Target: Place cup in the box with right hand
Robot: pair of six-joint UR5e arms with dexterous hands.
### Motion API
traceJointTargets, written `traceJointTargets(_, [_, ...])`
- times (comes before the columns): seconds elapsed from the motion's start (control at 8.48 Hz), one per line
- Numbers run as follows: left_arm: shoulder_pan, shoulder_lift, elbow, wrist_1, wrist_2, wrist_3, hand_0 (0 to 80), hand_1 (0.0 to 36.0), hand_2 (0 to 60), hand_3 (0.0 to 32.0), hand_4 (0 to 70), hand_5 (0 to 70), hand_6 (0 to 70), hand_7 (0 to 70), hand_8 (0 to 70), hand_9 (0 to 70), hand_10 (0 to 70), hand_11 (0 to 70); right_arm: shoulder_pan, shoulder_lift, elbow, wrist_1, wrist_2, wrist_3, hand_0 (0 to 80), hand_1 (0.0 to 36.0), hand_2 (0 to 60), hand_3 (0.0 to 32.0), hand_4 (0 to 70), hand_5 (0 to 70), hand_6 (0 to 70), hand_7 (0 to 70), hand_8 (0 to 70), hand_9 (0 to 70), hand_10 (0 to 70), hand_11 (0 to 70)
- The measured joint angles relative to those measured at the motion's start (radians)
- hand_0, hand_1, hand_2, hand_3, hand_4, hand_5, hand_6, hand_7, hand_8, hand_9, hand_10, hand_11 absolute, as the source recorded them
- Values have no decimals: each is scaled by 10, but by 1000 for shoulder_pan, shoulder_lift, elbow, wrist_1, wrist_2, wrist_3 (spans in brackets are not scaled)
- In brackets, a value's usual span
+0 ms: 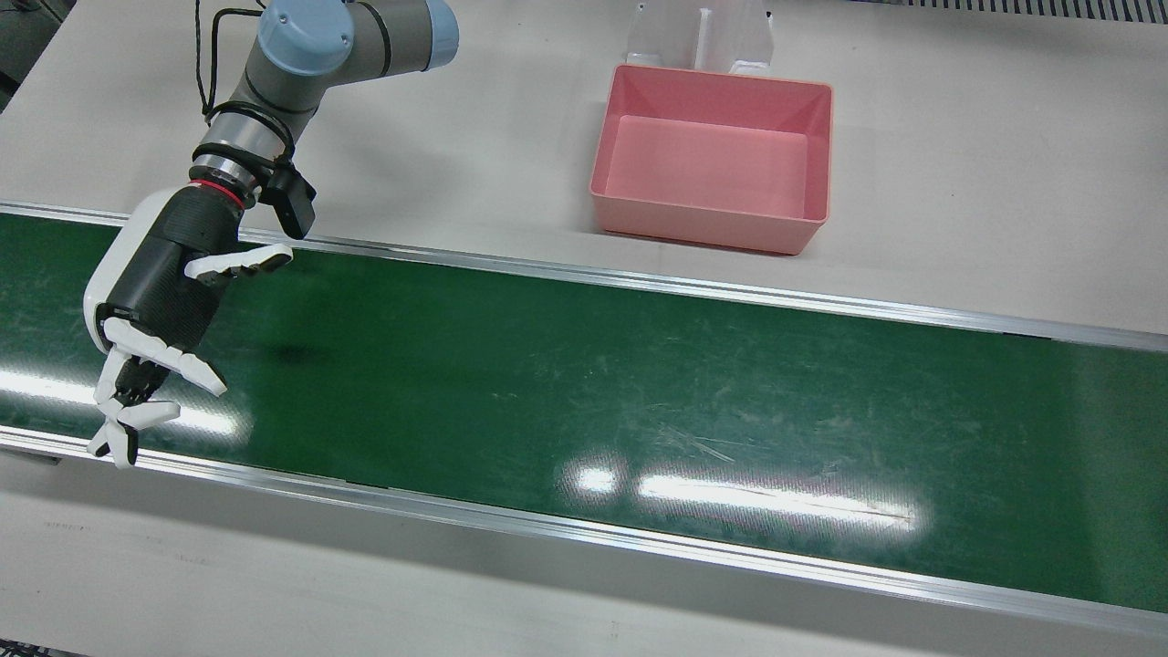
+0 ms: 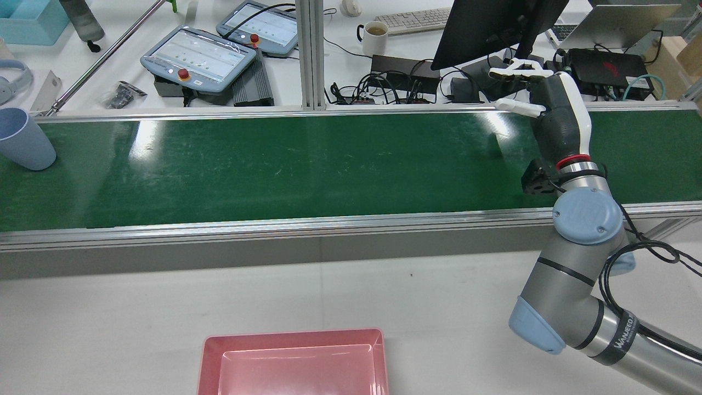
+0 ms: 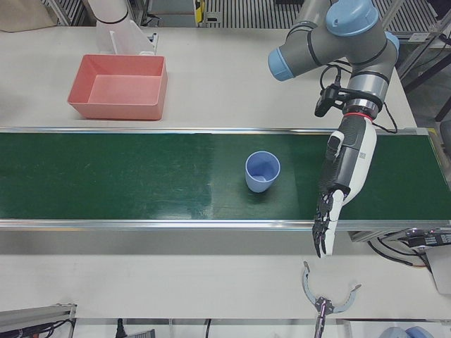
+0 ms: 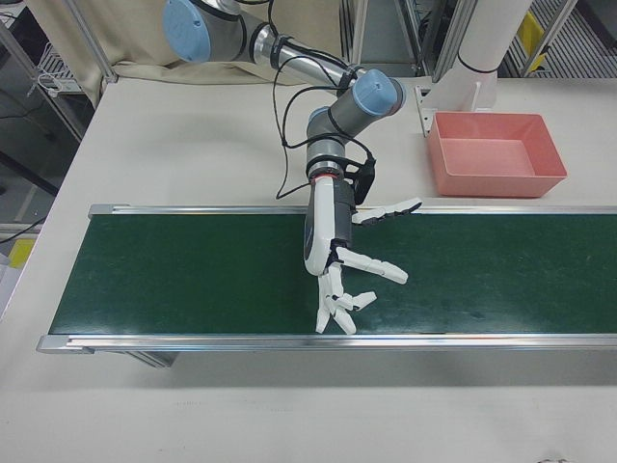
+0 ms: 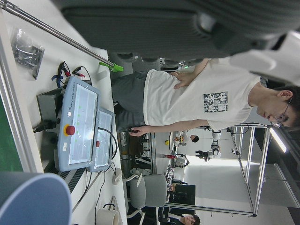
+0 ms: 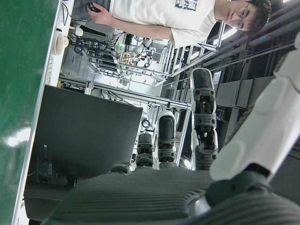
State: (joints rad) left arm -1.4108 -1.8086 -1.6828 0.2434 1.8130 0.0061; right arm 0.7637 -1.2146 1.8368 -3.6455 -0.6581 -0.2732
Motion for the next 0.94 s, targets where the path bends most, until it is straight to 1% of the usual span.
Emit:
traceJointTargets(0.12, [0,0,0,0,0,0,0,0,0,0,0,0,0,0,0,0,0,0,3,-1,-12,2,-1,0,460,0,0,0,692,0,112,624,57,200,10,9])
traceJointTargets(0.35, [0,0,0,0,0,0,0,0,0,0,0,0,0,0,0,0,0,0,8,-4,-39,5,-7,0,456,0,0,0,700,0,115,638,58,202,13,11])
traceJointTargets(0.47, [0,0,-1,1,-1,0,0,0,0,0,0,0,0,0,0,0,0,0,12,-5,-44,5,-13,0,452,0,0,0,694,0,112,624,57,200,11,9])
traceJointTargets(0.59, [0,0,-1,0,-1,0,0,0,0,0,0,0,0,0,0,0,0,0,15,-5,-46,5,-18,0,445,0,0,0,592,0,102,595,57,196,8,6])
traceJointTargets(0.71, [0,0,-1,1,0,0,0,0,0,0,0,0,0,0,0,0,0,0,17,-4,-47,5,-25,-1,436,0,0,20,548,0,102,622,58,204,7,4])
traceJointTargets(0.83, [0,0,-1,1,0,0,0,0,0,0,0,0,0,0,0,0,0,0,18,-3,-47,5,-34,-1,422,0,0,66,518,0,102,649,63,216,6,2])
traceJointTargets(0.94, [0,0,-1,1,0,0,0,0,0,0,0,0,0,0,0,0,0,0,18,-4,-48,5,-39,-1,414,0,0,128,435,0,95,640,64,217,0,0])
